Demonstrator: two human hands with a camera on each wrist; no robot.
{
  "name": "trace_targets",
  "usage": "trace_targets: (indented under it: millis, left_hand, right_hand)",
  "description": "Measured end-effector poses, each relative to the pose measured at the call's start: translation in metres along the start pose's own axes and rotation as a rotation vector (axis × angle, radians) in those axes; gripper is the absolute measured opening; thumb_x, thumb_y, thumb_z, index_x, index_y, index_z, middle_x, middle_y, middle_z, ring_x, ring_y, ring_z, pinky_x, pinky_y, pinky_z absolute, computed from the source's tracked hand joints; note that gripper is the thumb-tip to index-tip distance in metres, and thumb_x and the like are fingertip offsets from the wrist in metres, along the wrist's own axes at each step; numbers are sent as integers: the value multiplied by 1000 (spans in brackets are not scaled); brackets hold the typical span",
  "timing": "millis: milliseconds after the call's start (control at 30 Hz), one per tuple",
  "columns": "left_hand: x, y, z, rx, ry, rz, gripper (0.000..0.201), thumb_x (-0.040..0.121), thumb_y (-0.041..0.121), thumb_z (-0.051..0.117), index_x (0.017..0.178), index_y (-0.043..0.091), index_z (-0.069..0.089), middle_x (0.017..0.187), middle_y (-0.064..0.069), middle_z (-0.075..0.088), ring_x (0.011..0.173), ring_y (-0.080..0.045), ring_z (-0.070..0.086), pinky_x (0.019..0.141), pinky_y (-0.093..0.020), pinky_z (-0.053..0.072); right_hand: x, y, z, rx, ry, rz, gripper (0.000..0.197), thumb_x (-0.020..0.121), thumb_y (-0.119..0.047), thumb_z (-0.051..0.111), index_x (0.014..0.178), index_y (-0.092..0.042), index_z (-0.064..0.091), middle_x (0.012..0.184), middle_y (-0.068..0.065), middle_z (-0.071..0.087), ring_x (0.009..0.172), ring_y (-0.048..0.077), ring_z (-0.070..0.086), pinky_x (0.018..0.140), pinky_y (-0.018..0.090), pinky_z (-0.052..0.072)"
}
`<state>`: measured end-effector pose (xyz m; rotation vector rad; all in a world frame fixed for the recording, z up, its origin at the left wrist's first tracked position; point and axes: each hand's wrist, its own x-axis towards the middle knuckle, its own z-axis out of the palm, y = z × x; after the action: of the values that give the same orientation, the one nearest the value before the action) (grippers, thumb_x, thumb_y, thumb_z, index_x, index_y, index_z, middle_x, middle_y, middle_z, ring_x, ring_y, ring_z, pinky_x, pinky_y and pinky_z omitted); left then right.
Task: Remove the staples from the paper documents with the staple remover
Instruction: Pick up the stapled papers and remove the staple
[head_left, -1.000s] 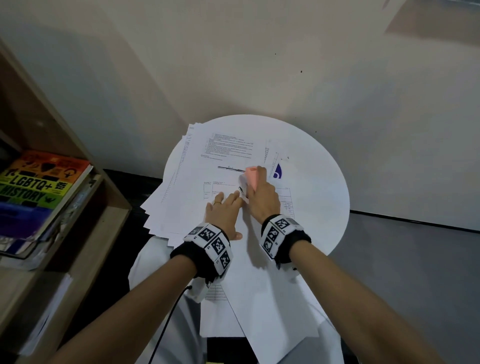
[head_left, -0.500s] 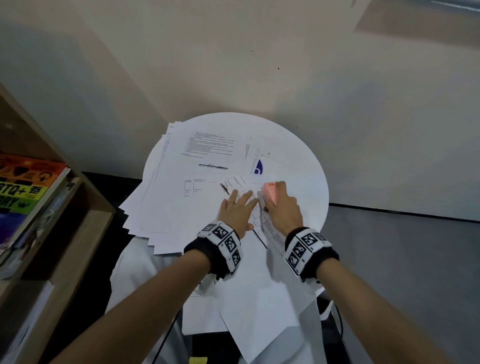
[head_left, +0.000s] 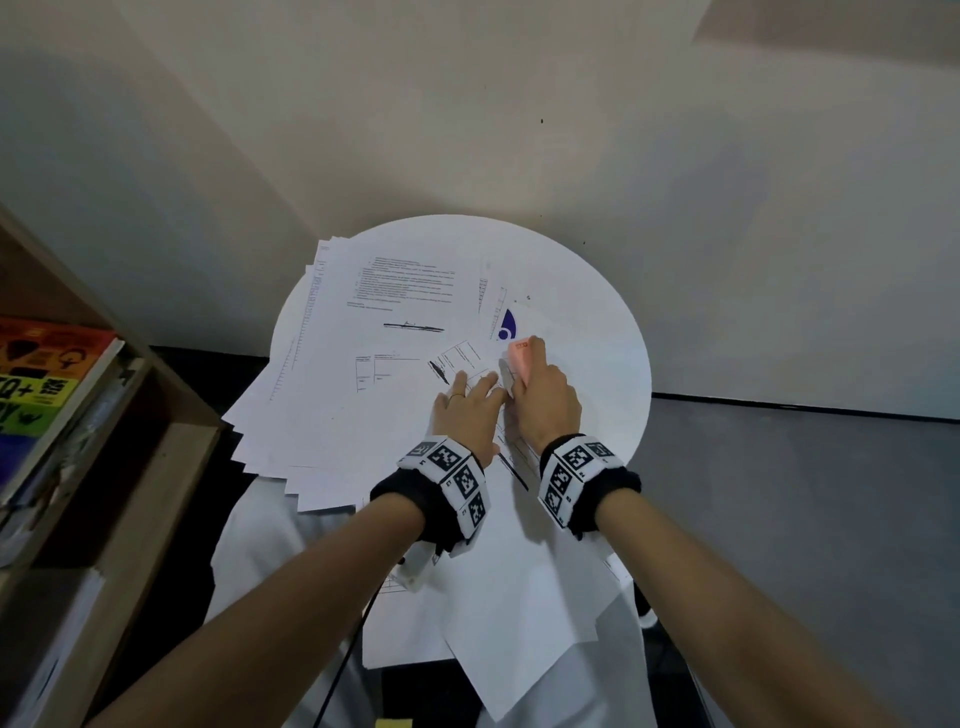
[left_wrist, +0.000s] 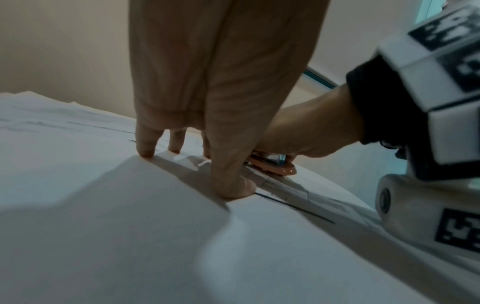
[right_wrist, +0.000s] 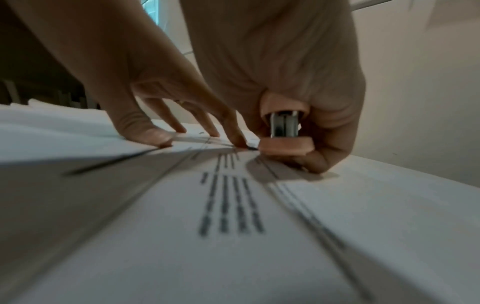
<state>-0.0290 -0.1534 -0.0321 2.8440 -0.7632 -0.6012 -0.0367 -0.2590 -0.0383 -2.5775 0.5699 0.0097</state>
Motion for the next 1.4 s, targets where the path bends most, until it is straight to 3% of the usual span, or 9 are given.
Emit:
trace_targets:
  millis: [233,400,567,700,833,933,1000,1200,1400]
  left_hand:
    - [-1,0,-1,-19,-1,0,75,87,23,65,147,19,20,159,6,5,147,-30,1,117,-47,19]
    - [-2,-1,-1,6,-10,-3,76,88,24,63,148,19,17,159,5,4,148,-30,0,118,-47,17]
    - [2,-3,1,8,-12,7,72,88,24,63,146,22,21,159,6,1,147,-30,-1,118,-46,17]
    - [3,-7,-6,-14,-53,29,68,88,28,63,145,22,26,159,6,8,147,-29,5,115,-48,22]
    - [7,-2,-17,-485,200,37,34,99,27,43,124,6,54,124,-14,58,114,-30,55,90,-38,50]
    - [-8,27,-24,-1158,368,6,32,100,22,43,119,1,59,100,-14,65,85,-23,64,58,-16,53]
    - [-19,46,-27,-1330,420,23,26,96,15,53,111,-3,63,94,-19,66,82,-24,66,60,-17,56]
    - [-40,82,-22,-1392,417,72,25,81,3,70,103,-9,65,84,-18,64,68,-20,65,65,-23,60]
    - [-52,128,-16,-1295,375,141,16,85,0,65,97,-10,67,76,-15,65,62,-12,65,62,-18,58]
  right_hand:
    - [9,-7,-14,140,-50,127,41,100,-29,40,135,-10,32,121,22,54,106,41,56,77,37,40]
    - [7,-8,-1,90,27,1,46,100,-43,36,138,-18,32,108,16,61,94,37,60,69,35,39]
    - [21,-9,-10,207,87,113,40,101,-28,38,138,-15,28,109,20,62,92,39,61,68,36,42]
    - [13,-8,-26,184,89,4,42,100,-25,41,139,-17,28,112,18,60,92,37,59,70,37,42]
    - [-20,8,-49,222,129,-97,43,98,-29,44,138,-24,29,109,11,64,92,34,60,73,40,48]
    - [-47,23,-59,244,161,-114,43,97,-29,45,136,-29,27,103,7,66,85,30,61,68,38,49]
    - [-63,32,-65,262,189,-121,42,97,-31,46,135,-29,28,96,5,67,78,26,60,59,32,42]
    - [-103,59,-85,319,262,-134,41,97,-38,47,133,-33,27,94,6,67,72,26,61,62,39,52]
    - [-153,101,-110,293,306,-93,40,97,-34,49,133,-30,32,93,6,64,74,27,60,60,37,49]
